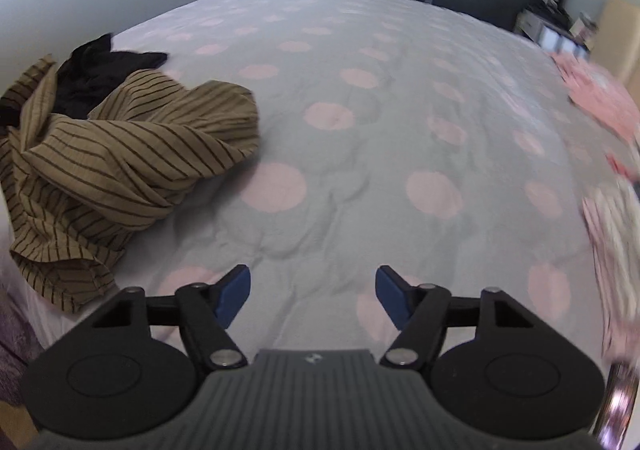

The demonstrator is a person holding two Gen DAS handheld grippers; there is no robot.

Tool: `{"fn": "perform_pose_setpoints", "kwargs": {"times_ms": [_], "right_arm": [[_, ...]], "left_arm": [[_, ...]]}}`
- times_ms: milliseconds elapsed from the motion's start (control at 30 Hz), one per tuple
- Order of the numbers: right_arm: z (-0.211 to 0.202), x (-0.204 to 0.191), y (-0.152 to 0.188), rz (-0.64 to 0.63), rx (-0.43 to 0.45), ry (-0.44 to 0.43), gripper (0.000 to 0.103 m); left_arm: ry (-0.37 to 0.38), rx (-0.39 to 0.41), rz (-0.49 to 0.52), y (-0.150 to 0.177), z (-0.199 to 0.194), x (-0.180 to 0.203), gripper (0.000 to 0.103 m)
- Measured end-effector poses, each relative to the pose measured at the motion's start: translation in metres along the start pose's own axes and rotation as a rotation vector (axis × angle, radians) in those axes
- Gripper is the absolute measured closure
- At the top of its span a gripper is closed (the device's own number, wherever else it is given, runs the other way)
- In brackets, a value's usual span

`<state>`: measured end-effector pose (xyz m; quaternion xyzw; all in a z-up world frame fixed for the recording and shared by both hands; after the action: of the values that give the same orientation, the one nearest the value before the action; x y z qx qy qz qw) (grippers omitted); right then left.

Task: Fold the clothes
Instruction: 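Drag the striped shirt off the black clothes with the left tool, then grasp the shirt with the right tool while the left tool holds another edge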

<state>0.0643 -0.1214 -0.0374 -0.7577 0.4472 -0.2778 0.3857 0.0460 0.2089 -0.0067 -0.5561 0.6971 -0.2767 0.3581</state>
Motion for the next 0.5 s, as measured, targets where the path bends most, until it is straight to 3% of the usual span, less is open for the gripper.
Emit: {"fn": "perform_pose_setpoints", "kwargs": {"times_ms": [133,333,500], "right_arm": [[0.025,-0.010,-0.029,-0.203,0.063,-0.074,0.047],[0.082,-0.021,-0.055,-0.362,0.150,-0.170,0.048],[0.130,-0.047,-0.058,-0.642,0.218,-0.224,0.048]], "left_arm": [[0.015,-0.017,0.027,0.015,0.009,0.003,0.103],[0.010,-0.034,-0.013,0.027,0.020,-0.007,0.103],[-0.001,-0.040,-0.033,0.030,0.026,-0.013,0.103]]}}
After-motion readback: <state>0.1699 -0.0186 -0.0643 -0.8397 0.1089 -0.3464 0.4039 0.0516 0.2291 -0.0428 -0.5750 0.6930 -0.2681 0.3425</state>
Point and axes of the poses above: each gripper's, at about its wrist camera, not at the fingertips, and z roughly the way its jaws point, x to its right, y to its underside, the point moved 8 cm from there along z, roughly the way its jaws point, and after that the axes turned 15 degrees about x, right-handed, at the moved point
